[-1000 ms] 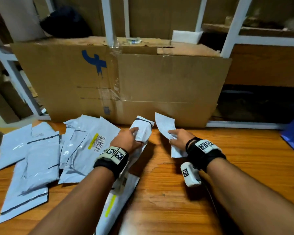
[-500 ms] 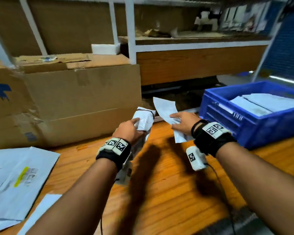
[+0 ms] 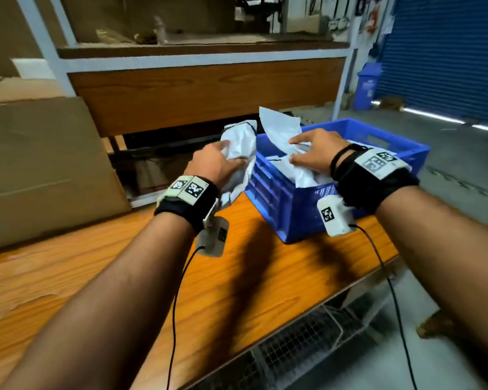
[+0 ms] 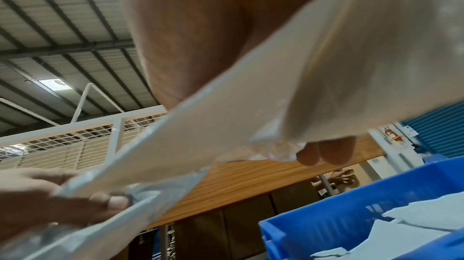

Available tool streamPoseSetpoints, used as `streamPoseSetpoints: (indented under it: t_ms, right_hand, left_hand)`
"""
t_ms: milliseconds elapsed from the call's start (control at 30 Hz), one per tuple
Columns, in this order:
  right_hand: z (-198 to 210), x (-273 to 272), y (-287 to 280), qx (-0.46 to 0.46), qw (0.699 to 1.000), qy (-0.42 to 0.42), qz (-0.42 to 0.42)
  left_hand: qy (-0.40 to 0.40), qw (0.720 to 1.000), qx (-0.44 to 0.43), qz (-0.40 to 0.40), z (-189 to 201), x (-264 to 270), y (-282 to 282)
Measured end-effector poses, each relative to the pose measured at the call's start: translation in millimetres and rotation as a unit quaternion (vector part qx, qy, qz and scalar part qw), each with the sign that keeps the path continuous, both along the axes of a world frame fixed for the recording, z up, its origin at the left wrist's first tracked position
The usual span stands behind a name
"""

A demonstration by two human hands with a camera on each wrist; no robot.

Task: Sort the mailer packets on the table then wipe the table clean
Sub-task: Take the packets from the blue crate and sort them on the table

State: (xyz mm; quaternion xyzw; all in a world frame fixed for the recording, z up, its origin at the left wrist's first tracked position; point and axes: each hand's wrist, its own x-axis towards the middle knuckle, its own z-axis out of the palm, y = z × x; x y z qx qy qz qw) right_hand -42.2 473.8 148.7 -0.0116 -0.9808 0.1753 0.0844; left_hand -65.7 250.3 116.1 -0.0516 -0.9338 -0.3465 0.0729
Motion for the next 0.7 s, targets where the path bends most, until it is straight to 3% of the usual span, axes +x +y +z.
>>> streamPoseSetpoints:
  t_ms: [300,500,700]
  right_hand:
    - [7.3,-56.0,95.0,0.041,0.999,-0.017,-0.017]
    - [10.7,-111.0,113.9,0.149,0.987,-0.055,0.005]
    - [7.9,-162.7,119.6,0.253,0.956,-0.139,0.054]
  left_hand:
    - [0.01,0.999,0.043,-0.02,34.3,-69.4,112.0]
    - [-0.046,0.997,-0.063,-0.014,33.1,-136.0,159.1]
    - [-0.073,0.985,-0.157,-0.019,24.3,-174.6,191.3]
